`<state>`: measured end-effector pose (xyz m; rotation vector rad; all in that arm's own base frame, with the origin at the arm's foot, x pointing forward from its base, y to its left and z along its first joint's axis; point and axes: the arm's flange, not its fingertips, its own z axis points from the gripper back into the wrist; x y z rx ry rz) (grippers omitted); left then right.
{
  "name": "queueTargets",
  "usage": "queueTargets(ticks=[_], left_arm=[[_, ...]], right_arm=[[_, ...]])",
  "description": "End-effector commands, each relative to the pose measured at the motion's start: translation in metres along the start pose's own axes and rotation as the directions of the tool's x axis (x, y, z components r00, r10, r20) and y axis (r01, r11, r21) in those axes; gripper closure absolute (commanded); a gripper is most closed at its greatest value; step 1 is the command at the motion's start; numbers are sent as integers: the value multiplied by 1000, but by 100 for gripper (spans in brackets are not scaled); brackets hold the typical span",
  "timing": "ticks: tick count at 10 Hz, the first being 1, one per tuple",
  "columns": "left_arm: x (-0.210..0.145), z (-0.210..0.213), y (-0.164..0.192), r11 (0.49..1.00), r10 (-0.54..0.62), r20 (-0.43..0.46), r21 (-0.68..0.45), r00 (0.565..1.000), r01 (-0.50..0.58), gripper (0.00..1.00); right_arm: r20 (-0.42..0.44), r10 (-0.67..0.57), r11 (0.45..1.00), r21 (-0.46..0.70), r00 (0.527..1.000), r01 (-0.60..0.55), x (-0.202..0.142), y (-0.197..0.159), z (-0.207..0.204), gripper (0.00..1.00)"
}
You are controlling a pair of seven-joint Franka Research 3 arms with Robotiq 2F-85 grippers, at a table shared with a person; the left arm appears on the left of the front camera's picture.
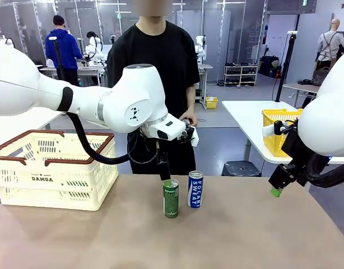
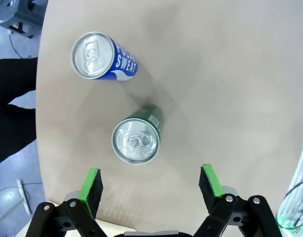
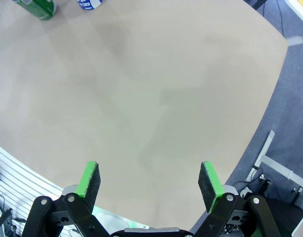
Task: Place the drinks into the Shopping basket.
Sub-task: Pick up one drink and place it into the Shopping basket.
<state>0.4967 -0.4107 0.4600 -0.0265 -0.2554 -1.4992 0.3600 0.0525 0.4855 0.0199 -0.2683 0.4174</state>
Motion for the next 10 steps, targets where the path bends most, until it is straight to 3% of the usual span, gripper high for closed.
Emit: queueTargets(ticks=[1, 5, 7, 10], left_arm=[[8, 3, 5, 1000, 12, -23, -18, 1000, -12, 1], [0, 0, 0, 1000, 0, 0, 0, 1000, 0, 1], [8, -9, 7, 998, -36, 25, -42, 999, 37, 1], [22, -23, 8, 999, -42, -48, -28, 998, 41, 1]], right_arm=[[0, -3, 1000, 3, 1000, 3, -1, -1, 0, 0], [0, -3, 1000, 3, 1000, 3, -1, -1, 0, 0], [0, -3, 1000, 3, 1000, 3, -1, -1, 0, 0], [0, -3, 1000, 3, 1000, 3, -1, -1, 0, 0]])
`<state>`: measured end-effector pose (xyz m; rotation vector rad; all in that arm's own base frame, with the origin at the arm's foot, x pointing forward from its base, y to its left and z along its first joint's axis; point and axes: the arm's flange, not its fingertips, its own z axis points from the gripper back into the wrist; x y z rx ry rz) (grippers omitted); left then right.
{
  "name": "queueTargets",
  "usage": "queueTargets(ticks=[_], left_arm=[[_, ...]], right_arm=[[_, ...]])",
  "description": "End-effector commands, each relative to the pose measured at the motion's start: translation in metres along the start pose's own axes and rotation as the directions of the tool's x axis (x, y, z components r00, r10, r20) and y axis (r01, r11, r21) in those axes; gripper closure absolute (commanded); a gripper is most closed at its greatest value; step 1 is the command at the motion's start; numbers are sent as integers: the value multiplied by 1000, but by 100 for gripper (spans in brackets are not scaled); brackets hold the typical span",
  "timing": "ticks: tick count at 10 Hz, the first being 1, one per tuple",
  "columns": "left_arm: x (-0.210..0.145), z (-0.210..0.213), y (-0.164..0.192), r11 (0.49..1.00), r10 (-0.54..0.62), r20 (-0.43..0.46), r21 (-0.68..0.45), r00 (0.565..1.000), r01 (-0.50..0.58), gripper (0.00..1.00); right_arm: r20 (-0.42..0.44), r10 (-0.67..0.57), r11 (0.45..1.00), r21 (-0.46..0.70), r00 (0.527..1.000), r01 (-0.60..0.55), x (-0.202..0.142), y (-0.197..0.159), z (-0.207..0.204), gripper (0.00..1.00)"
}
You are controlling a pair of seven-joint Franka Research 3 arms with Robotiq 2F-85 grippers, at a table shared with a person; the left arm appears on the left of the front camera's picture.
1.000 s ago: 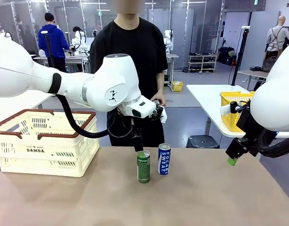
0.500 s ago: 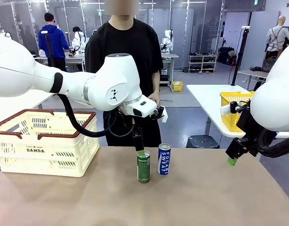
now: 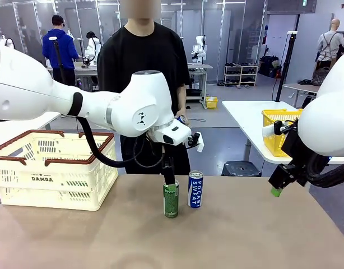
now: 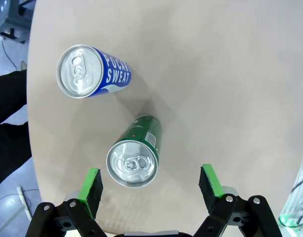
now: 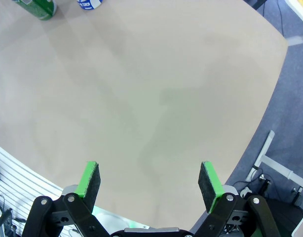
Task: Place the drinks into the Shopping basket.
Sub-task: Pick up one drink and place it into the Shopping basket.
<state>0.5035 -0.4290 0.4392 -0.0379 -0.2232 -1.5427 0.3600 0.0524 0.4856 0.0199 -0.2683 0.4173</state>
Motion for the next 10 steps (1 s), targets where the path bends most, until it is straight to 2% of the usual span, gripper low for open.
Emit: queueTargets(ticks=[1, 2, 6, 10], left_arm=[[12, -4, 9, 1000, -1, -61, 10, 998, 2, 1], [14, -10, 11, 1000, 2, -98, 15, 995, -1, 1], [13, -32, 14, 1000, 8, -83, -28, 997, -10, 1], [10, -50, 14, 998, 19, -123, -49, 992, -26, 1]], right_arm=[[0, -3, 1000, 3, 1000, 3, -1, -1, 0, 0], [0, -3, 1000, 3, 1000, 3, -1, -1, 0, 0], [0, -3, 1000, 3, 1000, 3, -1, -1, 0, 0], [0, -3, 1000, 3, 1000, 3, -1, -1, 0, 0]])
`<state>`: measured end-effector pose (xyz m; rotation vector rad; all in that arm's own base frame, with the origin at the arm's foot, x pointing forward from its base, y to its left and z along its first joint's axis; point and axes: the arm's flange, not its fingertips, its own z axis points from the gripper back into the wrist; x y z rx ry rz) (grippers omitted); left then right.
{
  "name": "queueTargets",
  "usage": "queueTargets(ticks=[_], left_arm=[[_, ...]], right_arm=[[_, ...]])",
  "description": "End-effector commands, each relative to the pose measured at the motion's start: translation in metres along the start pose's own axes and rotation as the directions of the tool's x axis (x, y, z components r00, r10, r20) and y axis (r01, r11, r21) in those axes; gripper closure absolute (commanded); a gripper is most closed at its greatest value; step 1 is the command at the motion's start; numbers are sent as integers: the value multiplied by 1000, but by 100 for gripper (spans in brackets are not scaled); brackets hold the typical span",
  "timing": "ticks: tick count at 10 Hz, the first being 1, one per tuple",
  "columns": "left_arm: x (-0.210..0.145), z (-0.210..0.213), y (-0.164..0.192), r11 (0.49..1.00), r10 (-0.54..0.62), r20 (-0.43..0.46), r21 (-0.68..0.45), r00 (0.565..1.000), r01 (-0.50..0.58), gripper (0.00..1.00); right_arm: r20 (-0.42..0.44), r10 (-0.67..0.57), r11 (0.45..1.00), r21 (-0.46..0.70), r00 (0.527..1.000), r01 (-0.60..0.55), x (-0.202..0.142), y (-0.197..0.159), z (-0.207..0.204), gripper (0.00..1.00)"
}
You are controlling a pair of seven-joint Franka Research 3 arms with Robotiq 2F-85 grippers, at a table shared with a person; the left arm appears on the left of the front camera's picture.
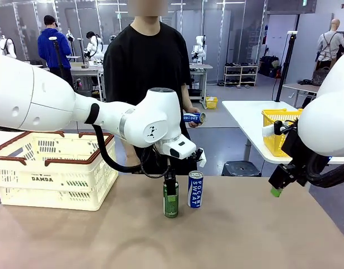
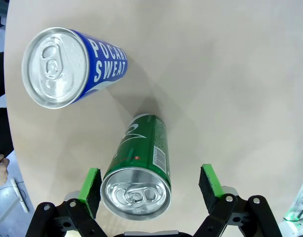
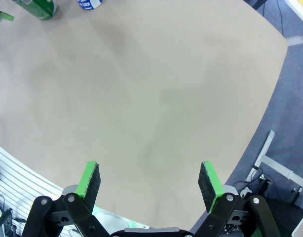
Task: Place the drinks into the Shopping basket.
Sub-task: Pick up one drink and place it into the Shopping basket.
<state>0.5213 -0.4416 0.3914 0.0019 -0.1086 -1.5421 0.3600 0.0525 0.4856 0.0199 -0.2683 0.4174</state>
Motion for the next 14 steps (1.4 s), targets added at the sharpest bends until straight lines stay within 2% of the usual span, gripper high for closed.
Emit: queueTargets(ticks=[1, 6, 7, 8, 9, 10, 11, 12, 13, 14], left_arm=[[5, -3, 3, 1000, 16, -20, -12, 1000, -16, 1], [3, -15, 7, 1000, 18, -43, -15, 999, -19, 1], [2, -16, 5, 1000, 0, -51, -7, 999, 0, 6], [1, -16, 4, 1000, 0, -48, -2, 999, -1, 20], [0, -18, 3, 1000, 1, -43, -9, 999, -2, 25], [0, -19, 2, 1000, 0, -36, -10, 999, 0, 25], [1, -19, 0, 1000, 3, -28, -11, 1000, -4, 44], [1, -19, -1, 1000, 2, -20, -11, 1000, -3, 33], [1, -18, -2, 1000, 4, -13, -5, 1000, -4, 64], [-1, -17, -3, 1000, 6, -1, -10, 1000, -6, 52]], right_arm=[[0, -3, 1000, 3, 1000, 3, -1, -1, 0, 0], [0, -3, 1000, 3, 1000, 3, -1, -1, 0, 0], [0, -3, 1000, 3, 1000, 3, -1, -1, 0, 0], [0, -3, 1000, 3, 1000, 3, -1, -1, 0, 0], [0, -3, 1000, 3, 1000, 3, -1, -1, 0, 0], [0, -3, 1000, 3, 1000, 3, -1, -1, 0, 0], [0, -3, 1000, 3, 1000, 3, -1, -1, 0, 0], [0, -3, 1000, 3, 1000, 3, -1, -1, 0, 0], [0, -3, 1000, 3, 1000, 3, -1, -1, 0, 0], [0, -3, 1000, 3, 1000, 3, -1, -1, 0, 0]])
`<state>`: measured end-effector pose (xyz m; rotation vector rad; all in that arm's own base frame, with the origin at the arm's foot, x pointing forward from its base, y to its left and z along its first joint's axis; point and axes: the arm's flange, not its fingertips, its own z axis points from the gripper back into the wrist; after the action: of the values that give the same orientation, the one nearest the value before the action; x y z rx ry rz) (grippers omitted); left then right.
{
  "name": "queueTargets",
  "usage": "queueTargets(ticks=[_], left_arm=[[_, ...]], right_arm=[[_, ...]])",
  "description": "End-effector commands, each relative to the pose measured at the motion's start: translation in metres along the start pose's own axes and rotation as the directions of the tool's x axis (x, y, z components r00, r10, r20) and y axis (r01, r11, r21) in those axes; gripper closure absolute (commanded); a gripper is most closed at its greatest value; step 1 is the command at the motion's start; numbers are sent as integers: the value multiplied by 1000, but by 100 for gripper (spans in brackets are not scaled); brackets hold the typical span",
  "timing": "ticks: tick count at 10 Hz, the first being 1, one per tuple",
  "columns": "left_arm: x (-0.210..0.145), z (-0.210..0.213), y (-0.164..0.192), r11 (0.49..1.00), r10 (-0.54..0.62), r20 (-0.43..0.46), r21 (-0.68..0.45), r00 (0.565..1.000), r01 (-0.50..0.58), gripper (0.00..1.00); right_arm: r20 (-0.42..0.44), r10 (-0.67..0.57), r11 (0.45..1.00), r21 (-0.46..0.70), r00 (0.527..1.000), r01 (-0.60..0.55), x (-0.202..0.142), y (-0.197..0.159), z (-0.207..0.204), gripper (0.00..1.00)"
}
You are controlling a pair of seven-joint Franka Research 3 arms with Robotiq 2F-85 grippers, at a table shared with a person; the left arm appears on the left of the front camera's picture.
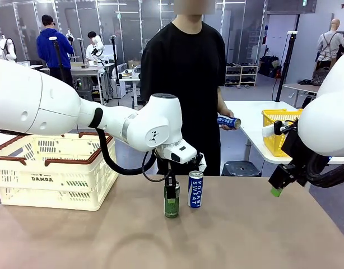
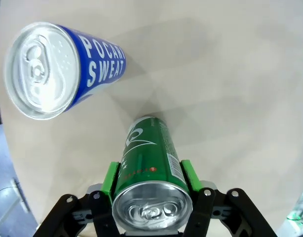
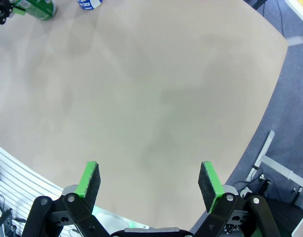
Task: Place the drinks into the Shopping basket.
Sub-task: Pick up one drink and place it into the Shopping basket.
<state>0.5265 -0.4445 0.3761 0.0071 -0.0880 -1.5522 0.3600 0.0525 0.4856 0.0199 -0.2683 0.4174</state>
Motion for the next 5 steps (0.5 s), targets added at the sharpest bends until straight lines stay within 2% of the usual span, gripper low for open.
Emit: queueTargets(ticks=[1, 2, 5], left_arm=[[-3, 0, -8, 1000, 16, 14, -1, 1000, -16, 83], [-2, 2, -7, 1000, 27, 25, -9, 999, -27, 72], [-9, 36, -6, 999, 2, 77, -33, 997, 0, 72]], right_arm=[[0, -3, 1000, 3, 1000, 3, -1, -1, 0, 0], [0, -3, 1000, 3, 1000, 3, -1, -1, 0, 0], [0, -3, 1000, 3, 1000, 3, -1, -1, 0, 0]])
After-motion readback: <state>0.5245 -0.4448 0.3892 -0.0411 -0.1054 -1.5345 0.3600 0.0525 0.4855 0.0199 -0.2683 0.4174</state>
